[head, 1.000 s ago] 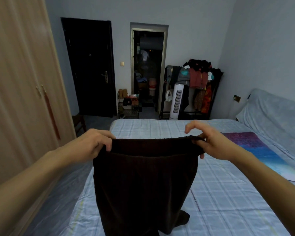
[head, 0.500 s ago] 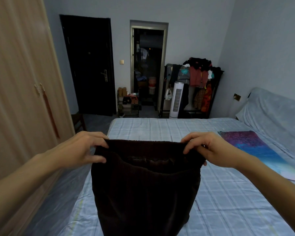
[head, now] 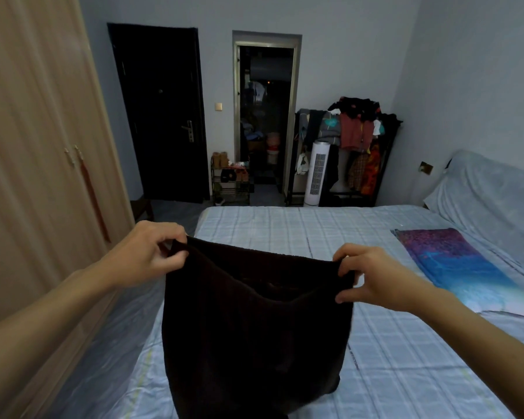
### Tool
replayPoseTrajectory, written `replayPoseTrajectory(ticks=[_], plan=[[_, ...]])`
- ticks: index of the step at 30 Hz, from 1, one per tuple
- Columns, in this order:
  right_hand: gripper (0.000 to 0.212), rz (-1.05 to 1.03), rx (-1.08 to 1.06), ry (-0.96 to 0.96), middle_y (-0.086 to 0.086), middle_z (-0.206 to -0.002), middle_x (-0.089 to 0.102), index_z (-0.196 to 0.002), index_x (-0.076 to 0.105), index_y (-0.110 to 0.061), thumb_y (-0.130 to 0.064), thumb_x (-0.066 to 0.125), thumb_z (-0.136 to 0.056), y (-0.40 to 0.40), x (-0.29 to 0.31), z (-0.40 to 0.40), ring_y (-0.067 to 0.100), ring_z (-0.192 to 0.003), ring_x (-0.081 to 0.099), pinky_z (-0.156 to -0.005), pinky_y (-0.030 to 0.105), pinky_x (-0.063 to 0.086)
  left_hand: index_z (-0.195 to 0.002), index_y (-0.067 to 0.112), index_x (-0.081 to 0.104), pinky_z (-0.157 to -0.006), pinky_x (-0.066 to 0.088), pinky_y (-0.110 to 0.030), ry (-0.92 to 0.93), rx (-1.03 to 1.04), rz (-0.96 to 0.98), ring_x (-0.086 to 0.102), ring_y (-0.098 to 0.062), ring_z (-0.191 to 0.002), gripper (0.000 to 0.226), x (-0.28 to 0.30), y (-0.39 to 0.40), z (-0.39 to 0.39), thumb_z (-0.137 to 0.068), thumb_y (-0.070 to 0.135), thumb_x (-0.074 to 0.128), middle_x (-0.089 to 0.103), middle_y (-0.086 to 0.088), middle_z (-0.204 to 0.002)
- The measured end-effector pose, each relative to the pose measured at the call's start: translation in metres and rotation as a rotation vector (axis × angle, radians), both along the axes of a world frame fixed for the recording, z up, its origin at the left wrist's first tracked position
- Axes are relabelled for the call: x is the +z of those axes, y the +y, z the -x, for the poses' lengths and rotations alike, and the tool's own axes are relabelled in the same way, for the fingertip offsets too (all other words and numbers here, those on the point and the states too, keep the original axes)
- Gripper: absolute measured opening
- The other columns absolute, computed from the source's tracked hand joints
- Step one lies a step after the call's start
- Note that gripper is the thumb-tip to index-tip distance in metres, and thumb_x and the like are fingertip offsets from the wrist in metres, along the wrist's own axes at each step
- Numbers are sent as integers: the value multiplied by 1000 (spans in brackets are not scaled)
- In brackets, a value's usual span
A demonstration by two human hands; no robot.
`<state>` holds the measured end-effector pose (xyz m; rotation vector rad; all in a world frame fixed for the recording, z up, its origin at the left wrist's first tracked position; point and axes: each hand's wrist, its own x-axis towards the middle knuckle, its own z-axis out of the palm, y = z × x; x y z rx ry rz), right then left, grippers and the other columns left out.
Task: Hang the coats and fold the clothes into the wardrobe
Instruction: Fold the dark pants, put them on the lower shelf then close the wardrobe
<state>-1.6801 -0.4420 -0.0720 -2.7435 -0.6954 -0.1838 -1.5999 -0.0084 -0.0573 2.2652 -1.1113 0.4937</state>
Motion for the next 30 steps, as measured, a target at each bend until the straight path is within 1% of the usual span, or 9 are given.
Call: replayPoseTrajectory(ticks=[5,10,14,16,18,20,22,25,30], plan=[[27,-82,81,-58,-11,-90,59,-70,56,-28,-18,75,-85,-12,-10,0,10,-74,62,-67,18,48,-70,22,61,-53,50,-39,27,6,3,65,-16,-62,20,3,7,3,-79,37,69,66,2,-71],[21,-273,32,-201,-8,-76,60,-71,54,-24,-17,71,-82,-11,-5,-6,13,-69,61,-61,24,51,-74,28,58,-56,52,-39,36,5,-25,67,-17,-67,31,8,12,8,-73,53,77,68,2,-76],[20,-376,9,-262,-3,-67,60,-70,56,-17,-30,67,-80,-7,-5,-6,16,-61,59,-54,35,52,-77,34,55,-53,51,-45,31,25,33,64,-19,-63,21,10,12,14,-79,48,71,66,3,-75],[28,-413,0,-253,-2,-65,61,-68,57,-16,-33,77,-78,-3,-3,-3,17,-59,60,-53,38,52,-78,36,54,-49,51,-45,41,41,86,62,-19,-60,19,11,12,18,-80,45,71,64,5,-74],[38,-448,-30,-222,-2,-64,63,-64,55,-18,-33,90,-67,3,-1,1,15,-57,60,-51,30,51,-79,36,53,-47,50,-48,68,65,123,60,-22,-57,24,12,11,21,-81,35,77,63,5,-74],[40,-467,-52,-216,-5,-66,66,-62,53,-23,-27,92,-62,10,0,4,10,-58,62,-51,20,48,-87,28,52,-53,54,-49,147,78,169,62,-29,-62,32,13,10,24,-81,13,79,64,0,-76],[41,-499,-47,-214,-10,-80,72,-62,52,-27,-17,91,-66,13,0,4,7,-70,69,-59,16,51,-101,24,53,-68,59,-37,246,85,222,69,-25,-75,43,13,10,26,-80,-3,77,69,-4,-82],[39,-524,-59,-198,-2,-82,74,-64,52,-28,-14,87,-72,15,2,5,15,-73,71,-61,30,57,-107,31,64,-79,57,-26,324,114,163,71,-12,-85,43,13,13,25,-81,-1,77,73,4,-90],[42,-596,-44,-102,8,-74,64,-71,47,-30,-9,83,-77,20,0,6,26,-66,65,-58,40,56,-92,31,68,-77,58,-41,396,117,106,70,-16,-83,27,10,15,26,-89,4,70,71,1,-89]])
